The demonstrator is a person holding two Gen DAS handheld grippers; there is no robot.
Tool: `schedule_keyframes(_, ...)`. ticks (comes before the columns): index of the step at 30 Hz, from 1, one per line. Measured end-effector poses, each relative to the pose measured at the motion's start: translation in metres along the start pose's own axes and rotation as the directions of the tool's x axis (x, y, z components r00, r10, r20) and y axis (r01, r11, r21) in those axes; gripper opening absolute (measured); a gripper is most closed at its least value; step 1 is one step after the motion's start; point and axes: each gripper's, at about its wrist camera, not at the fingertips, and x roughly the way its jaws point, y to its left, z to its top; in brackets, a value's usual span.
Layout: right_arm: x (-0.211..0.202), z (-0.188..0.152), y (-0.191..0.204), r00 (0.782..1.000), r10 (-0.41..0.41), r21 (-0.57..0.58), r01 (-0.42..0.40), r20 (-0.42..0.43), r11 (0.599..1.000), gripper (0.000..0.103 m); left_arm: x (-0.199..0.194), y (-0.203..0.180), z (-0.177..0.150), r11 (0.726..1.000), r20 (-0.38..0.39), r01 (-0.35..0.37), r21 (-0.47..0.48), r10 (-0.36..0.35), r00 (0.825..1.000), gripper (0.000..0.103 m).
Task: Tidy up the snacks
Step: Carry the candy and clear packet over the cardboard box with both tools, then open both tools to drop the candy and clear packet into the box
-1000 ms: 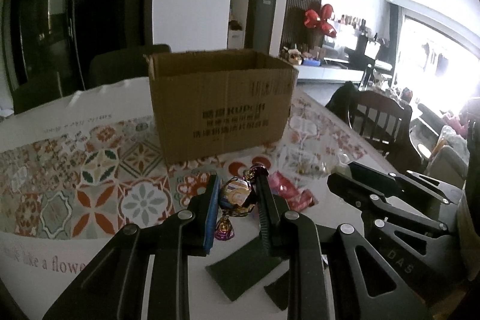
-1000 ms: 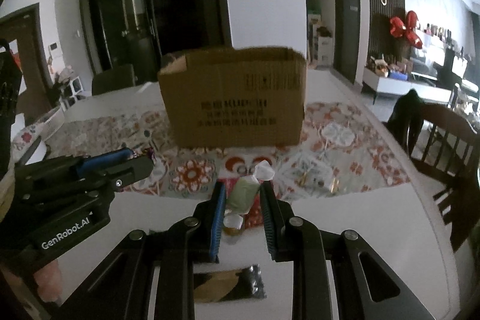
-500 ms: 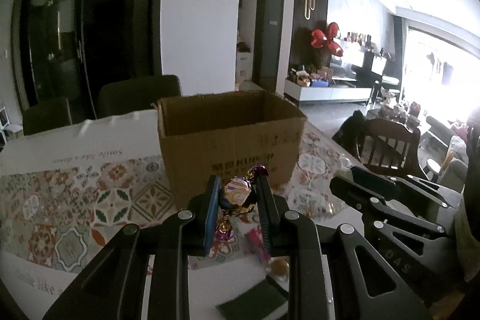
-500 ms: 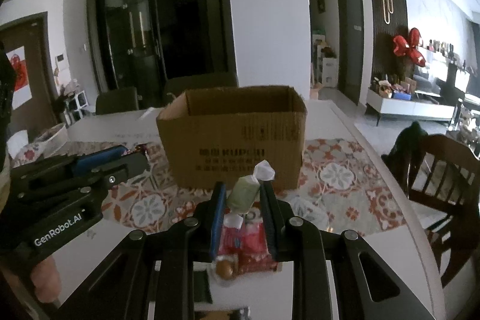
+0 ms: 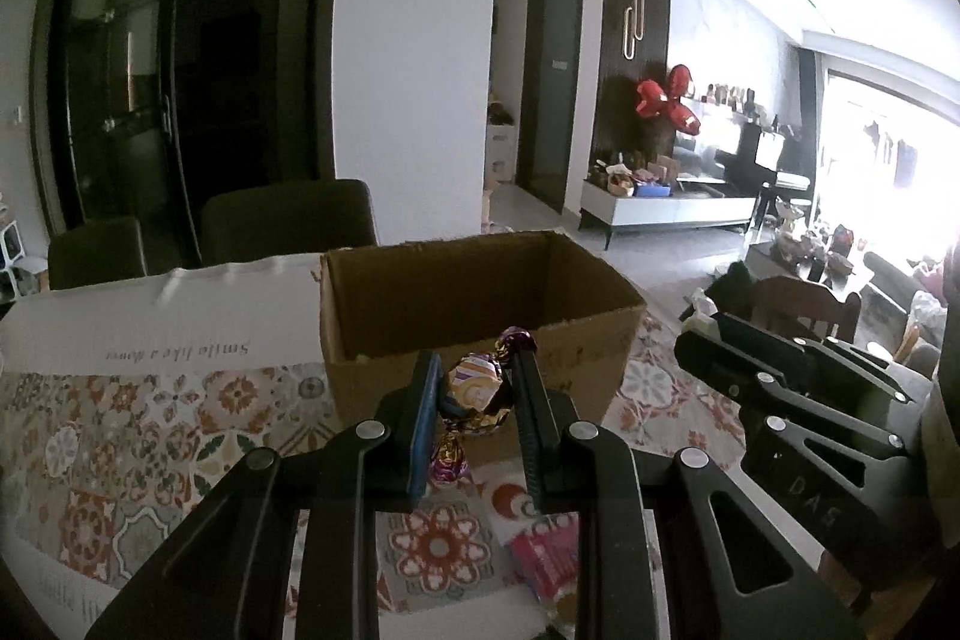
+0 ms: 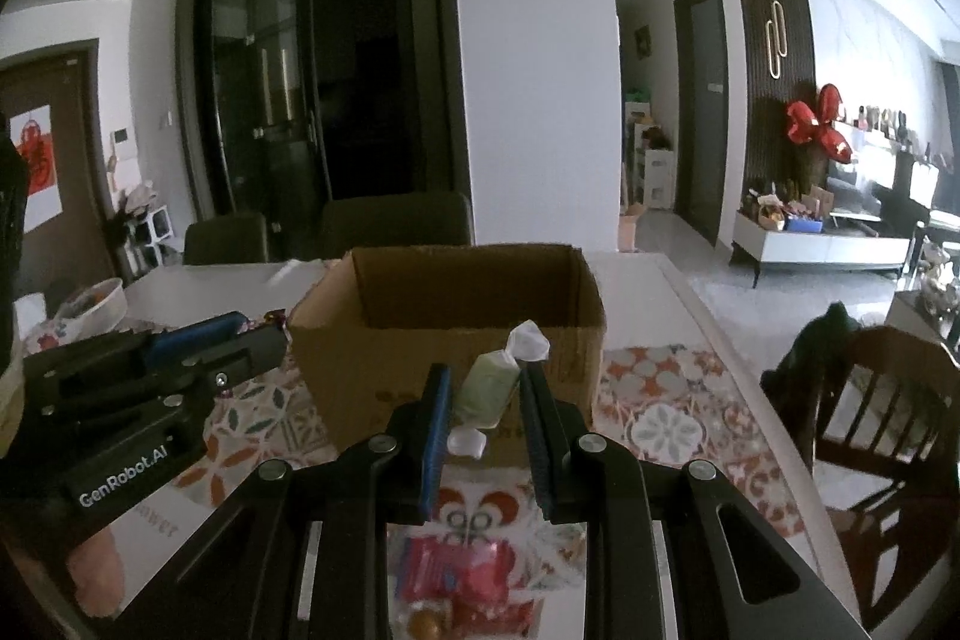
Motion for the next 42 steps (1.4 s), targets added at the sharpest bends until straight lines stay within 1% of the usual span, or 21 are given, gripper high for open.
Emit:
schedule_keyframes(10, 0.043, 0.028, -0.01, 1.0, 0.013, -0.034, -0.013, -0.008, 0.999, 0.025, 0.04, 0.009, 0.028, 0.999, 0.006, -0.036, 0.009, 0.036, 0.999, 0.025)
schedule_keyframes(19, 0.089, 0.045, -0.02, 0.999, 0.032, -0.045, -0.034, -0.043, 0.998, 0.025, 0.091, 0.018, 0.044, 0.999, -0.051, -0.039, -0.011, 0.038, 0.998, 0.025)
schedule_keyframes(26, 0.111, 0.053, -0.024, 0.998, 0.024, -0.04, -0.026, -0.06, 0.999, 0.025, 0.117, 0.023, 0.047, 0.998, -0.084, -0.058, -0.005, 0.057, 0.995, 0.025)
schedule_keyframes(28, 0.114, 0.053, -0.023, 0.998, 0.02, -0.032, -0.022, -0.061, 0.999, 0.025, 0.121, 0.025, 0.048, 0.998, -0.09, -0.065, -0.003, 0.064, 0.994, 0.033)
schedule_keyframes(29, 0.116, 0.054, -0.024, 0.998, 0.021, -0.034, -0.023, -0.067, 0.999, 0.025, 0.122, 0.025, 0.048, 0.998, -0.09, -0.066, -0.001, 0.065, 0.994, 0.048)
schedule_keyframes(30, 0.118, 0.054, -0.024, 0.997, 0.02, -0.035, -0.022, -0.077, 0.999, 0.026, 0.121, 0.026, 0.048, 0.998, -0.086, -0.07, -0.002, 0.069, 0.994, 0.059)
schedule_keyframes(32, 0.119, 0.054, -0.024, 0.995, 0.022, -0.027, -0.024, -0.093, 0.999, 0.042, 0.117, 0.026, 0.048, 0.996, -0.068, -0.09, 0.002, 0.09, 0.994, 0.061)
schedule_keyframes(33, 0.118, 0.054, -0.025, 0.996, 0.019, -0.02, -0.021, -0.089, 1.0, 0.052, 0.116, 0.027, 0.048, 0.995, -0.063, -0.098, 0.008, 0.098, 0.993, 0.062)
schedule_keyframes(35, 0.116, 0.053, -0.026, 0.996, 0.008, -0.025, -0.01, -0.087, 1.0, 0.052, 0.112, 0.026, 0.047, 0.994, -0.058, -0.107, 0.018, 0.107, 0.993, 0.067)
schedule_keyframes(42, 0.102, 0.046, -0.028, 0.996, 0.0, -0.003, -0.001, -0.084, 1.0, 0.053, 0.093, 0.021, 0.042, 0.991, -0.035, -0.129, 0.026, 0.13, 0.991, 0.069)
